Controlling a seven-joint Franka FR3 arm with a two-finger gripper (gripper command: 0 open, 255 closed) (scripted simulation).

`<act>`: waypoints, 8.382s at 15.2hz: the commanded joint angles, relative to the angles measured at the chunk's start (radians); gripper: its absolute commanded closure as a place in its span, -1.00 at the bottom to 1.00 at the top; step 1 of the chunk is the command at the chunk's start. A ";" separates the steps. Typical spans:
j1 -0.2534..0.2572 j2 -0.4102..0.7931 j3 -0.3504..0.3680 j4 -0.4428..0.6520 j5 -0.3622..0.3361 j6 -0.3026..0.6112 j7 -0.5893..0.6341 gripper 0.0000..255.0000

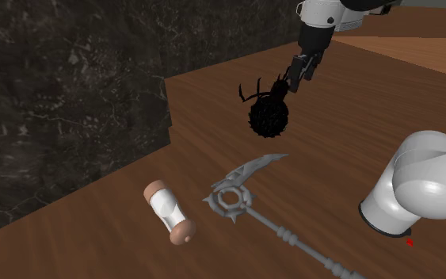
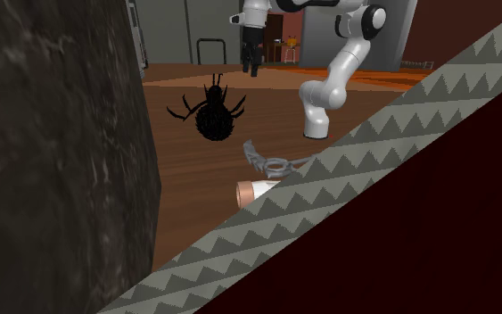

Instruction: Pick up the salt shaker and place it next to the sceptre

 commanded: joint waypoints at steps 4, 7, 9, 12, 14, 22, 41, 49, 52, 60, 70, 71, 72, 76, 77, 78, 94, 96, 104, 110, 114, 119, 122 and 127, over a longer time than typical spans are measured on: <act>0.020 0.004 0.061 -0.042 0.036 0.046 0.084 -1.00; 0.039 0.023 0.124 -0.072 0.072 0.095 0.168 -1.00; 0.052 0.043 0.167 -0.085 0.094 0.130 0.224 -1.00; 0.069 0.086 0.232 -0.095 0.123 0.185 0.309 -1.00; 0.079 0.122 0.276 -0.094 0.138 0.222 0.366 -1.00; 0.089 0.323 0.457 -0.032 0.149 0.367 0.607 -1.00; 0.183 1.033 0.671 0.421 -0.307 0.461 1.276 -1.00; 0.192 1.086 0.646 0.397 -0.357 0.525 1.307 -1.00; 0.192 1.086 0.646 0.397 -0.358 0.525 1.307 -1.00; 0.192 1.086 0.646 0.397 -0.358 0.525 1.307 1.00; 0.180 1.046 0.663 0.417 -0.318 0.477 1.275 1.00; 0.178 1.038 0.666 0.421 -0.310 0.467 1.269 1.00; 0.175 1.031 0.669 0.426 -0.303 0.457 1.262 1.00; 0.168 1.003 0.679 0.448 -0.275 0.416 1.239 1.00; 0.167 0.996 0.681 0.454 -0.269 0.406 1.233 1.00; 0.165 0.990 0.683 0.460 -0.262 0.395 1.228 1.00; 0.162 0.909 0.711 0.559 -0.186 0.239 1.179 1.00; 0.180 0.883 0.729 0.532 -0.172 0.239 1.213 1.00; 0.267 0.822 0.807 0.472 -0.131 0.222 1.366 1.00; 0.346 0.828 0.870 0.478 -0.130 0.192 1.504 1.00; 0.409 0.861 0.911 0.507 -0.150 0.164 1.610 1.00; 0.509 0.935 0.951 0.571 -0.199 0.116 1.753 1.00; 0.583 0.995 0.965 0.625 -0.239 0.081 1.842 1.00; 0.737 1.110 0.965 0.743 -0.311 0.012 1.980 1.00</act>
